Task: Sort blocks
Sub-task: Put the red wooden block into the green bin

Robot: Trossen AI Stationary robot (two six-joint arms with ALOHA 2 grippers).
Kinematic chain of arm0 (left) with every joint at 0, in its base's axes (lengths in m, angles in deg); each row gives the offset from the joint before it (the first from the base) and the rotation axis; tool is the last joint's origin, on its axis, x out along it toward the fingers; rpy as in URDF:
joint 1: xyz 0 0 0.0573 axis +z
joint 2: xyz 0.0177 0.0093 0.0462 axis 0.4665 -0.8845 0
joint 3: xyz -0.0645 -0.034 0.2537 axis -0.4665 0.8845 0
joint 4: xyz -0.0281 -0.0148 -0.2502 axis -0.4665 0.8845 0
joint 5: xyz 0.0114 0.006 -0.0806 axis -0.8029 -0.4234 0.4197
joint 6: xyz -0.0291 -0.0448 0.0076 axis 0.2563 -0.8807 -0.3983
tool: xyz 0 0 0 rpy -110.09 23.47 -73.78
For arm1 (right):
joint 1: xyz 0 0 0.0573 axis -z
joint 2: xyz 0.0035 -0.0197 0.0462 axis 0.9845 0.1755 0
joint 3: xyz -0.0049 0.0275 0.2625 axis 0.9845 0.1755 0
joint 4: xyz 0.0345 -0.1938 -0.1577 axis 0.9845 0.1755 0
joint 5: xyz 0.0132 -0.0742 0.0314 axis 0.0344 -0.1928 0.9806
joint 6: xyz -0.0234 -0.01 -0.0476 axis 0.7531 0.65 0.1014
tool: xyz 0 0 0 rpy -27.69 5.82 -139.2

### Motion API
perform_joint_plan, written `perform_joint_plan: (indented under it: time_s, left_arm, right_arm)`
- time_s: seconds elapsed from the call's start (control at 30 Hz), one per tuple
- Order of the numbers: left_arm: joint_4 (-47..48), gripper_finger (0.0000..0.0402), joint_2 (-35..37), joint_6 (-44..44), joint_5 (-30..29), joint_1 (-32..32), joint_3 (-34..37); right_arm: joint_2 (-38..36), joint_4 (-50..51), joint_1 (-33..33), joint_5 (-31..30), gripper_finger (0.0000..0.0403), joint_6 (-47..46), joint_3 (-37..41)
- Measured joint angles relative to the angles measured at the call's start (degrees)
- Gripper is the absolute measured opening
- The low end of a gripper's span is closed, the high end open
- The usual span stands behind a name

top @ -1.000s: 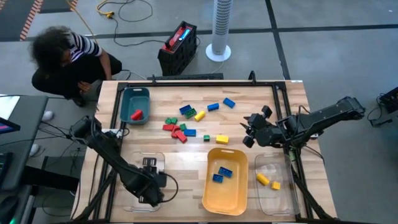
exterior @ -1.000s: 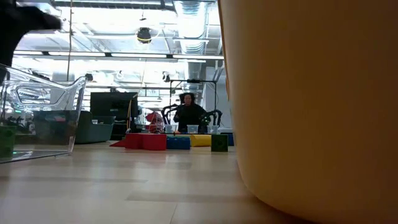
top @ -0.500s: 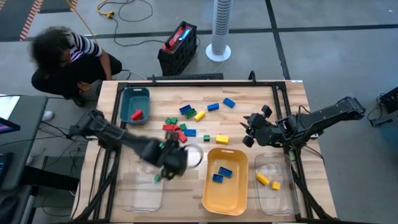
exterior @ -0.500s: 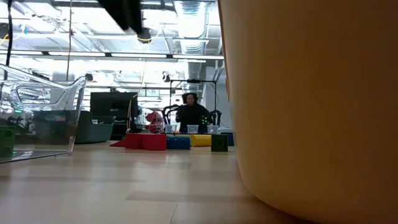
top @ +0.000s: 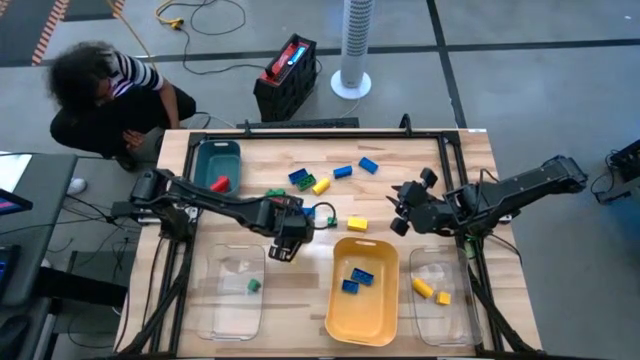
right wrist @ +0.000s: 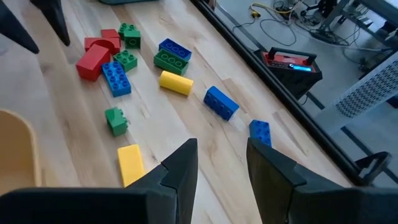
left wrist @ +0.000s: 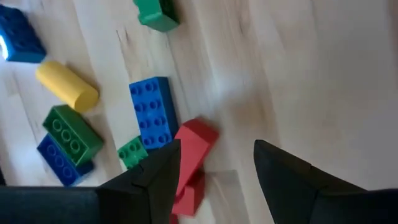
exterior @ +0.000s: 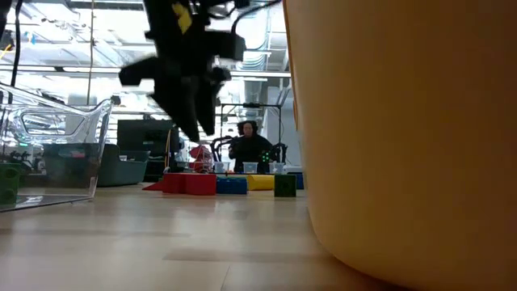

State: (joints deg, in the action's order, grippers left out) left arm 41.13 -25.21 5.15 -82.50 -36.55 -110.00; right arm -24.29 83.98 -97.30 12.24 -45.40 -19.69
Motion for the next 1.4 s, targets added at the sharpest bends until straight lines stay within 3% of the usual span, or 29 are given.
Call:
perform_joint_plan:
  time_s: [0.2, 0.83, 1.13, 1.4]
  left_arm:
    - [-5.6, 0.0199, -0.5, 2.5, 0.0, 1.8, 2.7]
    - [-5.3, 0.0199, -9.1, 7.9, 2.0, 6.7, 2.9]
    - [-0.5, 0.0199, -9.3, 8.2, 2.0, 6.3, 1.9]
    - [5.5, 0.0199, -9.3, 14.2, -3.8, 2.7, -1.4]
  right_arm:
    - [0.0, -0.3, 0.3, 0.0, 0.0152, 0.5, 0.0]
    - [0.0, -1.7, 0.2, 0.1, 0.0152, 1.4, 0.0]
    - [0.0, -1.7, 0.2, 0.2, 0.0152, 1.5, 0.0]
    - [0.0, -2.4, 0.3, 0.2, 0.0152, 2.0, 0.0]
